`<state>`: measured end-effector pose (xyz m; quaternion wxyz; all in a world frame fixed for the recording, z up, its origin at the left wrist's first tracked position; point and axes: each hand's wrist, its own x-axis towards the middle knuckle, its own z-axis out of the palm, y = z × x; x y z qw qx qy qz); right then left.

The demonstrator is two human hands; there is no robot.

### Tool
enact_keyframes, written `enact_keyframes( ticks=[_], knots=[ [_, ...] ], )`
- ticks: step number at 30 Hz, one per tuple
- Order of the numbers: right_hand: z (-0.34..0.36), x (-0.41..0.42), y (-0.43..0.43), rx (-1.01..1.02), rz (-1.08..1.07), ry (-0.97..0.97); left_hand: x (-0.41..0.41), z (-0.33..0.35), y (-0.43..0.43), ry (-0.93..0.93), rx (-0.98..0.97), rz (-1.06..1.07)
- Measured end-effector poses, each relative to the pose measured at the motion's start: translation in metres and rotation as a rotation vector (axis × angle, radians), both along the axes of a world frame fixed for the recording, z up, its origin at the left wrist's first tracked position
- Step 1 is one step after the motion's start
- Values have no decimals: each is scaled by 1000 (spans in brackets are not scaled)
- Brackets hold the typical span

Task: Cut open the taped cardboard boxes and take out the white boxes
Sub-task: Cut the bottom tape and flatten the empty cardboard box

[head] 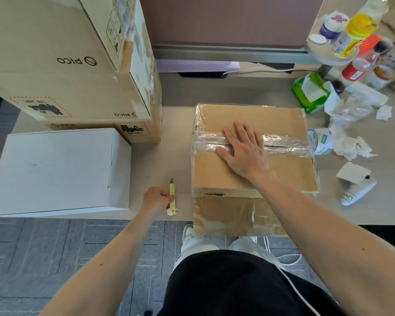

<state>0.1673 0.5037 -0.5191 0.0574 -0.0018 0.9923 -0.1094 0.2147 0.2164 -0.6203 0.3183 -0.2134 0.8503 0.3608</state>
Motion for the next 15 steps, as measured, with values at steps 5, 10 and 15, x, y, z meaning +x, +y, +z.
enact_keyframes(
  ticks=[5, 10, 15],
  knots=[
    [0, 0, 0, -1, 7, 5, 2, 10, 7, -19, -6, 48],
    [2, 0, 0, -18, 8, 9, 1, 19, 12, 31, -137, -65],
    [14, -6, 11, -154, 69, -101, -33, 72, 39, 387, -54, 30]
  ],
)
